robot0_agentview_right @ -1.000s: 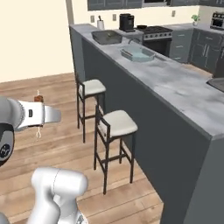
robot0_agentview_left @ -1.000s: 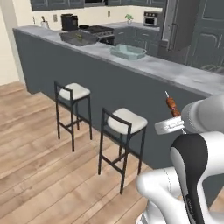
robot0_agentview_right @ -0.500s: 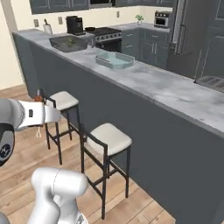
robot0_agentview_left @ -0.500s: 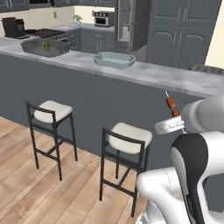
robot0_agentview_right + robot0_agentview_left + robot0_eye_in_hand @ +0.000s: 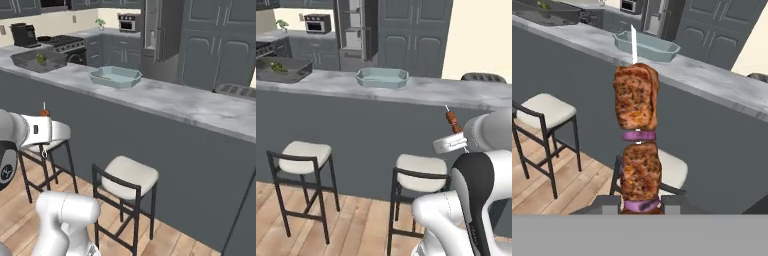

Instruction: Place the cold items (cucumber and broccoli) from the fridge in one tupperware on the dining counter. Place the warm items (kebab skewer and hot dog) in the stove area in another tupperware.

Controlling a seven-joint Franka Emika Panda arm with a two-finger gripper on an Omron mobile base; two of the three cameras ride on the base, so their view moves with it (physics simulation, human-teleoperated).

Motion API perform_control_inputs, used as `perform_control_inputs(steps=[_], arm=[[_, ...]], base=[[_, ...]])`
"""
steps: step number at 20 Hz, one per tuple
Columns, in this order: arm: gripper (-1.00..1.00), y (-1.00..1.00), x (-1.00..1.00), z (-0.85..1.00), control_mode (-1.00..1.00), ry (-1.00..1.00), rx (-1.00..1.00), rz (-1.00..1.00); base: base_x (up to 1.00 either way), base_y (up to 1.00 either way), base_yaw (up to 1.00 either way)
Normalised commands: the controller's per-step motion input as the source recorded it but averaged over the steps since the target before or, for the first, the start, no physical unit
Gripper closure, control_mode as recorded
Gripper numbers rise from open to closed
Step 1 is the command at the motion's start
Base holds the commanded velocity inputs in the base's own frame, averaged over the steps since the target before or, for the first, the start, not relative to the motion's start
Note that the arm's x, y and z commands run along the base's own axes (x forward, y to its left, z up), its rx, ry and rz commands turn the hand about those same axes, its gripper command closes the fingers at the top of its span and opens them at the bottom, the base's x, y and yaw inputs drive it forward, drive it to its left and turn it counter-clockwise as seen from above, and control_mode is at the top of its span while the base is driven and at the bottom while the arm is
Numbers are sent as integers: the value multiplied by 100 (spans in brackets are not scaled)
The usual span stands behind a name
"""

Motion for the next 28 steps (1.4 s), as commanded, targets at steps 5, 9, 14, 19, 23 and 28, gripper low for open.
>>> perform_control_inputs(steps=[5,9,14,19,23,28], arm=[[100,0,0,0,100,0,0,0],[100,0,0,0,100,0,0,0],[100,0,0,0,100,0,0,0],[100,0,0,0,100,0,0,0],[100,0,0,0,100,0,0,0],[100,0,0,0,100,0,0,0]], base=[[64,100,-54],[67,100,-62],[67,100,-58],[80,94,-48],[91,58,-15],[100,58,-1]])
